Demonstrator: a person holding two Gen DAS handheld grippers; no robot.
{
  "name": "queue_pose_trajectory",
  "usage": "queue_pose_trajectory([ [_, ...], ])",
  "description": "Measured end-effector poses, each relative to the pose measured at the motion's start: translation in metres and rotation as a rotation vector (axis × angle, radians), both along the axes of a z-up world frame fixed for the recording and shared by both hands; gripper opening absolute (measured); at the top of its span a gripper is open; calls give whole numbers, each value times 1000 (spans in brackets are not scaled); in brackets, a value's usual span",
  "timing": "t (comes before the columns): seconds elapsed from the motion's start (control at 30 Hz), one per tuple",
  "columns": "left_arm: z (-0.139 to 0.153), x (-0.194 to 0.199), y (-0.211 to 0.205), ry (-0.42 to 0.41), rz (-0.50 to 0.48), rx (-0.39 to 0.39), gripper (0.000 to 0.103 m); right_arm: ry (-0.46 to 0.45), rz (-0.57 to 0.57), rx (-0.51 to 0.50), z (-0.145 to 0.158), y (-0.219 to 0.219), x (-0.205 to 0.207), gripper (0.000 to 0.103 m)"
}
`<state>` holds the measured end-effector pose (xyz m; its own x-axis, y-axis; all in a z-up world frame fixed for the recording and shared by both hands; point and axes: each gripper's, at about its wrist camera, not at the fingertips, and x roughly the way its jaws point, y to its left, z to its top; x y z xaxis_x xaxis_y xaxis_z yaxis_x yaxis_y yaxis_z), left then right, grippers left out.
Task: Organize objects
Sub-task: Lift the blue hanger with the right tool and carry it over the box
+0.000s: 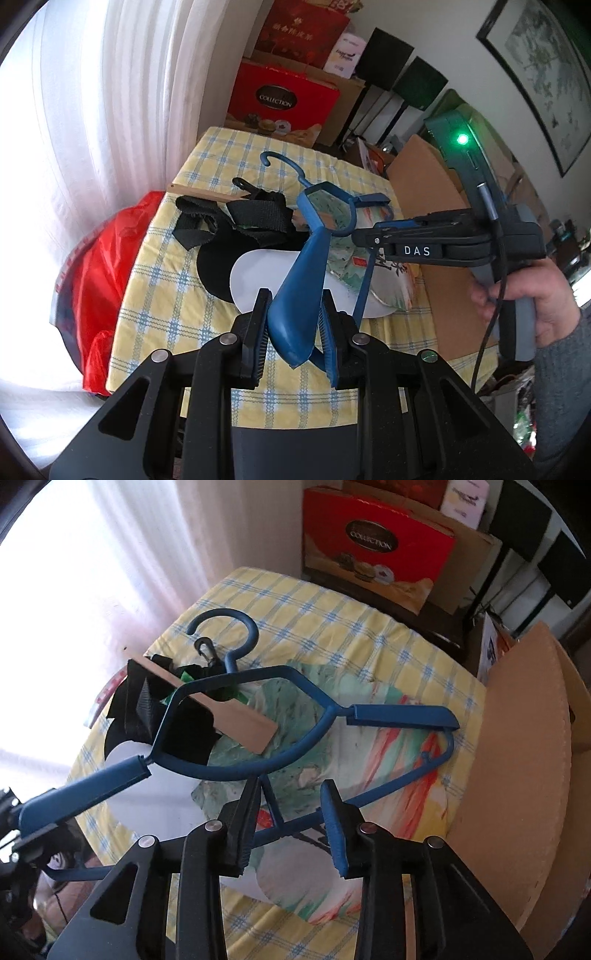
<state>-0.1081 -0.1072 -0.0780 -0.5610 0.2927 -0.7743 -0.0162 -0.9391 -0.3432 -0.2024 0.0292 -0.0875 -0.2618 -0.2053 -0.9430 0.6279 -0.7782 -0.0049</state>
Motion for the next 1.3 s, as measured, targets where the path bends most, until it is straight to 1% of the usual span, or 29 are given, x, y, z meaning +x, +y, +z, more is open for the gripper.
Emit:
queue_pose_trajectory([
  [0.07,2,1,1,10,0,-7,23,12,15,-10,2,0,2,33],
  [0.17,5,1,2,16,-4,0,23,-14,43,-26,1,0,4,33],
  [0.23,7,2,3,22,-8,-6,23,-10,62,-16,-2,-3,5,32],
  [0.27,8,2,4,24,-10,-7,23,-3,59,-6,-4,-3,6,24],
  [0.3,9,3,5,25,-13,-5,23,-7,53,-7,-6,-4,5,9],
  [0.33,9,3,5,26,-16,0,23,-20,50,-17,-8,-3,4,8],
  [0.37,10,4,5,27,-16,-1,23,-28,47,-31,-9,-3,4,8],
  [0.53,13,6,1,36,-9,11,23,-3,55,-46,-5,-5,7,7],
  [0.63,16,7,-3,42,-3,27,23,24,56,-62,4,-6,9,7],
  [0.77,26,12,-9,62,-5,54,23,77,56,-84,27,-6,13,7],
  [1.0,51,22,-11,114,-17,92,23,151,54,-128,72,2,22,7],
  [1.13,66,27,-5,149,-36,97,23,186,43,-140,96,13,29,7],
  [1.3,81,30,15,179,-66,86,23,220,12,-154,120,32,35,8],
])
